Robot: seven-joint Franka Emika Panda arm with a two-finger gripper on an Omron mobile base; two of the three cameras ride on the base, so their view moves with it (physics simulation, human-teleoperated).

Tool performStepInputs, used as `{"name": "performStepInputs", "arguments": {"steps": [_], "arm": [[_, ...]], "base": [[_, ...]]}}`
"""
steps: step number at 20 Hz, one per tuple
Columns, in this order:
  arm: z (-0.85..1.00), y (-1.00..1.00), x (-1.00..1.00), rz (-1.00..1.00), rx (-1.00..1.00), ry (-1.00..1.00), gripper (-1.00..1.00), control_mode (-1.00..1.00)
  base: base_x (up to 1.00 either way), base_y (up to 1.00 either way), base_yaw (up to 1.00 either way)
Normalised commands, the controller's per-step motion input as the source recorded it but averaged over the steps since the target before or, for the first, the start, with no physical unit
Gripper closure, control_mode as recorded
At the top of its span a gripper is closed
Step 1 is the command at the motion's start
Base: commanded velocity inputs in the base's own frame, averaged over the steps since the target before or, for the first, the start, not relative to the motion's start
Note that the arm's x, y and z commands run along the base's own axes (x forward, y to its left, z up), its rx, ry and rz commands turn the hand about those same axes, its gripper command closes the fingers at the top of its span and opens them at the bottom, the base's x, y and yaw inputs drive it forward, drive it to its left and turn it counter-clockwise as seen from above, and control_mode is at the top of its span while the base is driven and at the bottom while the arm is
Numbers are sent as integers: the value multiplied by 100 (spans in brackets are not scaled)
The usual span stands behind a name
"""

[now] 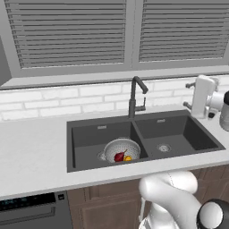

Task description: Put the colander in the sink, put the tangerine, pear in the colander, and turn on the sink faucet and pour water over the colander.

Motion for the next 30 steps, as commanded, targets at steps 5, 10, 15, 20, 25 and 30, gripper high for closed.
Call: {"name": "performStepInputs", "arguments": {"steps": [5,10,15,20,25,30], "arm": [[0,0,35,7,-1,-13,-100,-100],[-6,12,28,7,-8,-7,-100,-100],[-13,20,28,6,-12,-1,-100,-100],[-17,14,36,6,-10,0,-100,-100],[-13,1,41,5,-3,0,-100,-100],[-1,0,45,3,0,0,-100,-100]], "base": [[0,0,0],[0,0,0],[0,0,0],[0,0,0],[0,0,0],[0,0,0]]}}
